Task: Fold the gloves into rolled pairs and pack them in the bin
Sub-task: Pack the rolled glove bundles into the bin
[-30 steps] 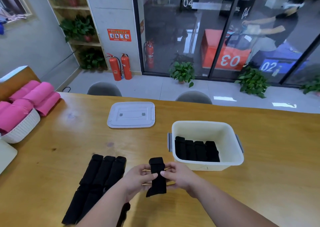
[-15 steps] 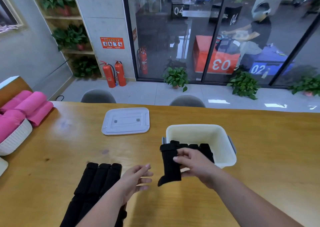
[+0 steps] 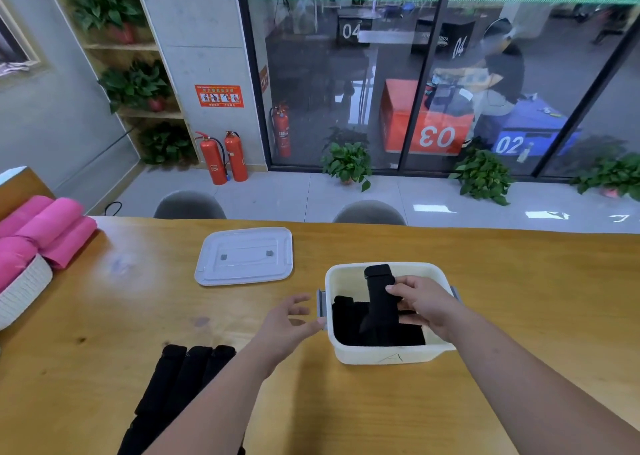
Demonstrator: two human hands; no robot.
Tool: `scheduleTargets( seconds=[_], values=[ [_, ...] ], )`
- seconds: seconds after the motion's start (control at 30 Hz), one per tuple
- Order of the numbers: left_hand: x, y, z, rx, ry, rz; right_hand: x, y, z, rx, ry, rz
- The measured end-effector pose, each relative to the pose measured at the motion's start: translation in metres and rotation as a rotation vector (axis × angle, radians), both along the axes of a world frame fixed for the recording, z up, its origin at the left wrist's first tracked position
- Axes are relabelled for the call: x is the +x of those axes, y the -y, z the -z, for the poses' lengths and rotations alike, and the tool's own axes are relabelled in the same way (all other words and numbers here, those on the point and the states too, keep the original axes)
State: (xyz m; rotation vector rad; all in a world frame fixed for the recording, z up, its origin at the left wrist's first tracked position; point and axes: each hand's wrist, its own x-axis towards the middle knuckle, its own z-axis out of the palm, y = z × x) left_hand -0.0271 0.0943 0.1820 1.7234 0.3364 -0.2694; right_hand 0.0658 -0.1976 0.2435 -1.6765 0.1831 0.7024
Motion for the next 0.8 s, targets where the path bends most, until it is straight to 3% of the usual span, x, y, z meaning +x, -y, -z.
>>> scheduleTargets(
  seconds=[0.27,0.47,0.8],
  values=[
    [0.016,0.019,0.008,0.221,0.032,0.090,0.020,0.013,0.029,-0.260,0.050,0.042],
    [0.016,0.021,0.015,0.191,0.033,0.109,0.032,0.001,0.048,-0.440,0.073,-0.058],
    [0.014,0.021,0.019,0.152,-0.005,0.081,0.038,-0.024,0.096,-0.508,0.020,-0.131]
  ],
)
